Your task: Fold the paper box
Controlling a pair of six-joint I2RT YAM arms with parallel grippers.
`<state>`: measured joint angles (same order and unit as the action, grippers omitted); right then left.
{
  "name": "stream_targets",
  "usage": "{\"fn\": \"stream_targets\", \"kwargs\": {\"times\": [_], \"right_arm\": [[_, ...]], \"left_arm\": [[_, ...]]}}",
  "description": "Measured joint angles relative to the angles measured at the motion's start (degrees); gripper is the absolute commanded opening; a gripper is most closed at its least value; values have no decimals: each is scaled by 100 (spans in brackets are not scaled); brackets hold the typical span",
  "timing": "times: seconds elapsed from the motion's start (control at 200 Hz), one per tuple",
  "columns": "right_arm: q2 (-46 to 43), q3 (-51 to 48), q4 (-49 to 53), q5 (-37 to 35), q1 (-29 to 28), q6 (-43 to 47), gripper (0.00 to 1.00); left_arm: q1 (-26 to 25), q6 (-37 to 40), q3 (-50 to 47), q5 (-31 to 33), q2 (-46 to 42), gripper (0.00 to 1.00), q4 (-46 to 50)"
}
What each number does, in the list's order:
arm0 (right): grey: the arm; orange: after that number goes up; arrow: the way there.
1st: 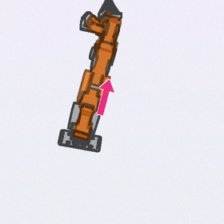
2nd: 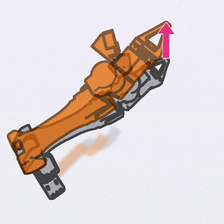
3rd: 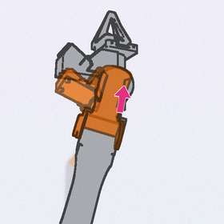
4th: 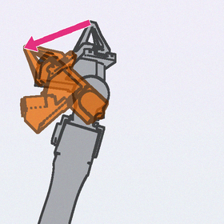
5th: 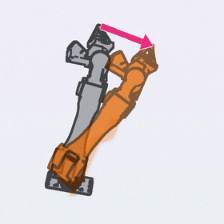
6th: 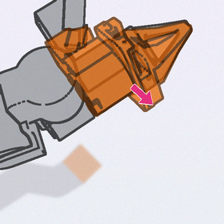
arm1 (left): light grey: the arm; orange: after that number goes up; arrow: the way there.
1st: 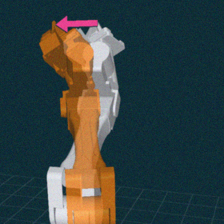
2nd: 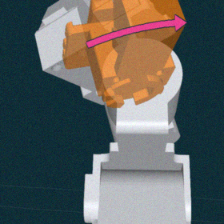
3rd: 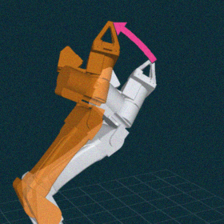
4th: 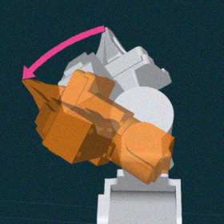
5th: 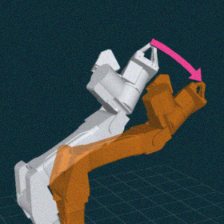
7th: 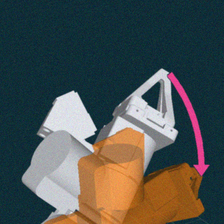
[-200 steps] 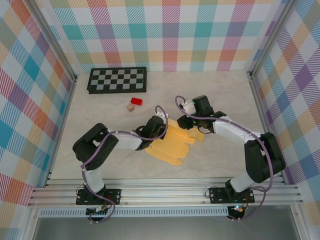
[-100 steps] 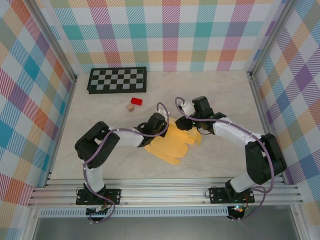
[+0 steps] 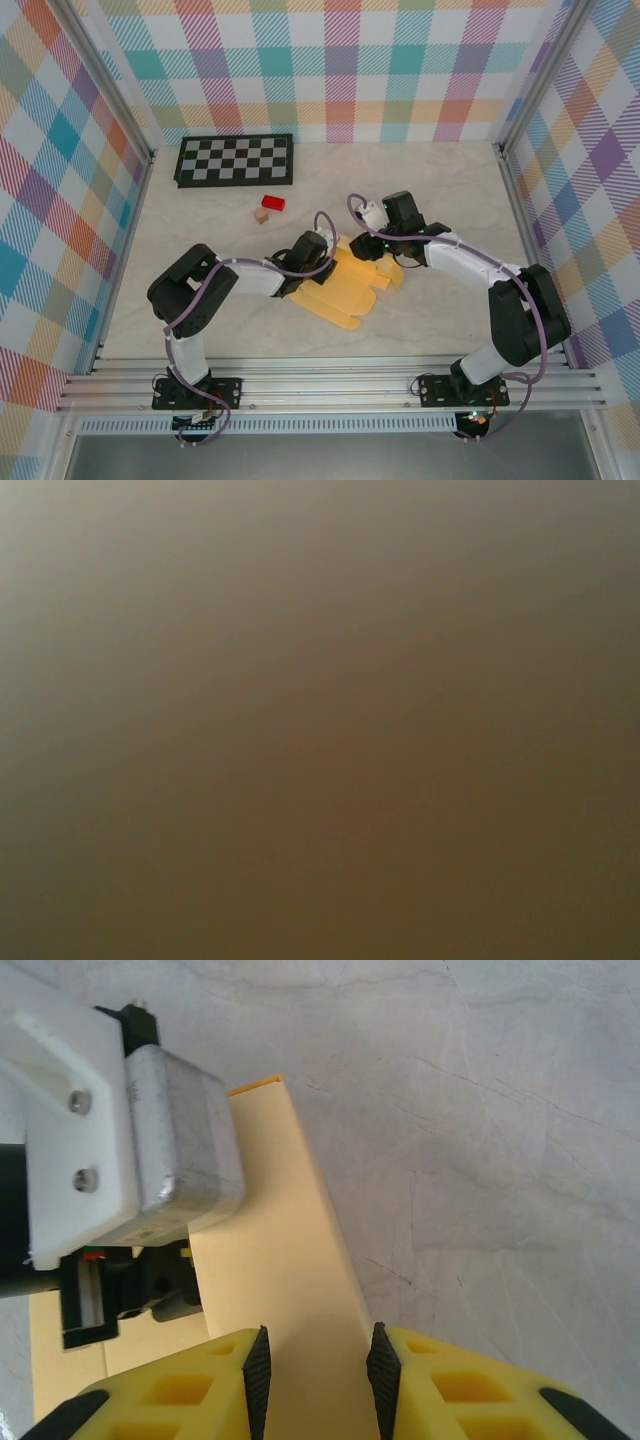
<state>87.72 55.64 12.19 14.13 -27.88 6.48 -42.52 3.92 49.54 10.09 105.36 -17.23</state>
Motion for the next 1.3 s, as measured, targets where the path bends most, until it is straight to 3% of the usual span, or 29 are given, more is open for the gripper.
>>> {"fn": "stream_targets", "kwargs": {"times": [0.32,0.62,0.885,1.025,1.13,1.3], "right_arm": [[0,9,83,-68,-26,39,36],[70,129,199,-127,-26,15,35],[129,201,249,-127,-37,-2,35],[140,212,245,-144,-50,-4,35],[157,214,221,-144,-94,-4,34],[181,236,142,-278,-155,-125,34]], "left_arm": [[566,-332,-1117,-348,-1663,49,-98],[610,-634,-944,-1056,-960,47,-732],[553,-673,-420,-1016,-450,41,-881],[544,-737,-136,-946,-223,28,-909],[476,-793,-42,-776,-111,12,-981],[269,-758,111,-131,24,0,-970]]}}
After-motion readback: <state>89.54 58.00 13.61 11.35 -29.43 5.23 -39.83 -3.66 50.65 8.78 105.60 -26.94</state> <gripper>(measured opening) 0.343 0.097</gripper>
